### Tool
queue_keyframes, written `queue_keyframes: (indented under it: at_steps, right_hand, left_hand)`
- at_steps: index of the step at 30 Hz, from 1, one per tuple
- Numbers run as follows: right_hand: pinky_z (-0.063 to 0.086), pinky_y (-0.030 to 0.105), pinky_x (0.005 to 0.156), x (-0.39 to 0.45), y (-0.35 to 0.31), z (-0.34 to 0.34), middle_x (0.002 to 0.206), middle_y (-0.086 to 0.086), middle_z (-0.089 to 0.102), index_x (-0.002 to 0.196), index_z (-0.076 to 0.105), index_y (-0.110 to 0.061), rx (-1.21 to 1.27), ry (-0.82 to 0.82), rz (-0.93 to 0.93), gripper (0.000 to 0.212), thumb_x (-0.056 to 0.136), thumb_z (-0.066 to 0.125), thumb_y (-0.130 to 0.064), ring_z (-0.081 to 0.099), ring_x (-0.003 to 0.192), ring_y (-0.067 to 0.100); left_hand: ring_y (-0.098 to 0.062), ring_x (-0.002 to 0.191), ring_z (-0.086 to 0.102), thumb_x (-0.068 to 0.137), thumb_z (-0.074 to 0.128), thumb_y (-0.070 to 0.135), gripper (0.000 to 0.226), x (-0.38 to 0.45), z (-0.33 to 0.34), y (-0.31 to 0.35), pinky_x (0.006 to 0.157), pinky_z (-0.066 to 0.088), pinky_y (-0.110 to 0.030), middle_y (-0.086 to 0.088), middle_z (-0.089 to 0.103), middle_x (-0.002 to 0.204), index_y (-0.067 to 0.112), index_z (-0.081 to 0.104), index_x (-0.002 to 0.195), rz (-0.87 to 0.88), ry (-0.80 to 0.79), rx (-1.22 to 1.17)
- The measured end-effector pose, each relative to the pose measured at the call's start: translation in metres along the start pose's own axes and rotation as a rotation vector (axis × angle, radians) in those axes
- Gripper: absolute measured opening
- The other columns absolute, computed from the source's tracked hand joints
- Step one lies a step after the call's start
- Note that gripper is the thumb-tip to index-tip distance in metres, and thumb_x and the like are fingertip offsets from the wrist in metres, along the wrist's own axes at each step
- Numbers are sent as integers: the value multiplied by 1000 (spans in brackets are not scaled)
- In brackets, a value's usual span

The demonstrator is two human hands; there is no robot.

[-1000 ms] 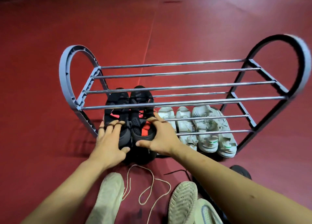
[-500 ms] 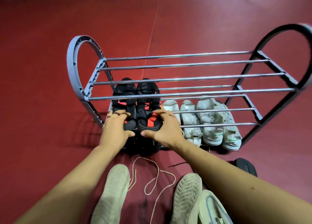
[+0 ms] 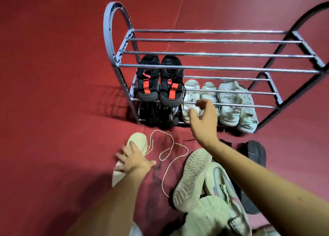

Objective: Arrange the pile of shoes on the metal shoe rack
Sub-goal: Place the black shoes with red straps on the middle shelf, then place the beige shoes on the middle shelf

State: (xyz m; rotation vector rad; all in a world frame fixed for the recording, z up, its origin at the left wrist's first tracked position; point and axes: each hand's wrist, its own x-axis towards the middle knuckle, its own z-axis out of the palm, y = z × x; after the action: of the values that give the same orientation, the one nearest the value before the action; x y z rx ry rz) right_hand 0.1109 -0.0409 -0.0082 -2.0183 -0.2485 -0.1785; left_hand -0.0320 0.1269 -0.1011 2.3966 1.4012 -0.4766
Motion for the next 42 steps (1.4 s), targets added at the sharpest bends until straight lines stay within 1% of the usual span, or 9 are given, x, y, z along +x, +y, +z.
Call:
queue_keyframes:
  at_steps: [7,11,15,18,24,28,35,39,42]
  right_hand:
    - [44,34,81,-97,82,-47,93,-1,62,92,59,-19,-343,-469,-29,15,78,58,-14,57,94,24]
    - [53,33,69,-88,81,-65,92,6,66,84,60,-15,-670,-776,230,16,74,58,-27,68,87,31]
    - [61,28,74,-99,72,-50,74,5,78,81,77,-8,-663,-930,600,60,68,54,-62,75,71,21]
    - [57,27,79,-106,71,-36,65,2,73,84,73,-9,-627,-942,715,74,65,54,-78,69,63,20]
    - [62,35,54,-129,85,-37,67,5,71,75,72,-5,-184,-477,931,25,60,77,-25,69,58,20]
    - [53,34,73,-102,68,-33,90,11,69,108,55,0,-264,-310,701,64,63,80,-39,69,85,29]
    - [49,43,76,-78,39,-30,107,14,68,121,37,-11,-644,-589,137,49,78,62,-11,66,101,41]
    - [44,38,70,-100,57,-12,107,15,65,122,35,-11,-566,-817,162,54,77,65,-17,65,99,40]
    - [51,34,74,-108,69,-13,95,5,67,104,49,-18,-335,-850,314,39,71,70,-23,64,86,24]
  left_hand:
    - [-25,122,49,78,72,22,84,-18,20,-18,95,46,-37,-6,43,134,25,26,148,216,108,308]
    - [-35,131,42,49,92,52,127,-17,11,-39,99,44,-50,-13,34,146,19,18,147,-85,-46,28]
    - [-41,130,48,45,95,52,144,-16,20,-48,104,45,-46,-23,36,147,13,8,153,-143,-151,-64]
    - [-38,114,61,51,83,53,107,-31,15,-29,92,53,-41,-20,59,128,8,39,137,-98,-176,-116]
    - [-38,81,67,48,54,27,66,-19,-29,-37,78,52,-38,-23,71,88,-2,67,106,-269,-714,-960]
    - [-30,61,64,63,42,19,36,-22,-31,-32,57,46,-23,-14,67,69,3,66,85,-140,-676,-562]
    - [-27,94,65,71,57,19,21,5,-45,-25,79,51,-30,-7,72,111,16,68,90,236,-358,537]
    - [-23,121,59,85,50,17,40,17,-50,9,97,44,-33,-2,67,126,18,67,122,564,-168,933]
    - [-23,123,47,87,53,18,38,14,-27,18,107,32,-34,1,60,125,25,66,122,780,20,848]
